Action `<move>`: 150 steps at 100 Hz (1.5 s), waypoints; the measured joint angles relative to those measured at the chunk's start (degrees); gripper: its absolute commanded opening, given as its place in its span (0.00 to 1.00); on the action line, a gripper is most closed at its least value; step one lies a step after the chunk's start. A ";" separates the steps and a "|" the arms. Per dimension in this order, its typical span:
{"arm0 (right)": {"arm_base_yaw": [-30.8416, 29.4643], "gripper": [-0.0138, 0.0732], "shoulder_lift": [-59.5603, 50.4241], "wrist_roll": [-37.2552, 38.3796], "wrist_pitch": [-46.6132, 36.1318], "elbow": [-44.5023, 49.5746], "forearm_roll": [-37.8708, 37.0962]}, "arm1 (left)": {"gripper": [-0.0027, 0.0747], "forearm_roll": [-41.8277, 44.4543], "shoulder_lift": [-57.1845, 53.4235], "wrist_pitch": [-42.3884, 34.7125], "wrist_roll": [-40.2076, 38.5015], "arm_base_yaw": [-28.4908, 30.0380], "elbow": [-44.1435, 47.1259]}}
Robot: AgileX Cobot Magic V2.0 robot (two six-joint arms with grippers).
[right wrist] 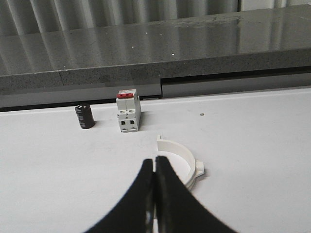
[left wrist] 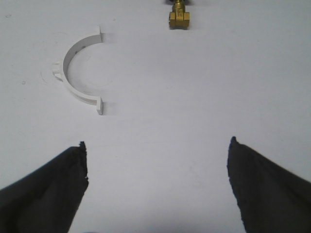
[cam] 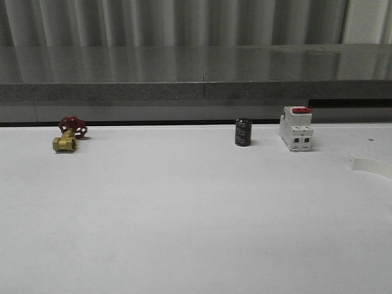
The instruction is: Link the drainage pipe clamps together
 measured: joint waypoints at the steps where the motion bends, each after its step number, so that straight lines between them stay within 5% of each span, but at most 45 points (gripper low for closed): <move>1: 0.00 0.08 0.00 0.00 0.00 0.00 0.00 | 0.77 0.15 0.49 -0.09 0.00 0.00 -0.21; 46: 0.00 0.08 0.00 0.00 0.00 0.00 0.00 | 0.77 6.59 29.13 -3.41 5.28 5.41 -14.92; 88: 0.00 0.08 0.00 0.00 0.00 0.00 0.00 | 0.77 -7.37 44.25 -7.09 21.88 20.19 -18.82; 150: 0.00 0.08 0.00 0.00 0.00 0.00 0.00 | 0.77 -7.87 60.12 -11.82 24.15 21.15 -27.19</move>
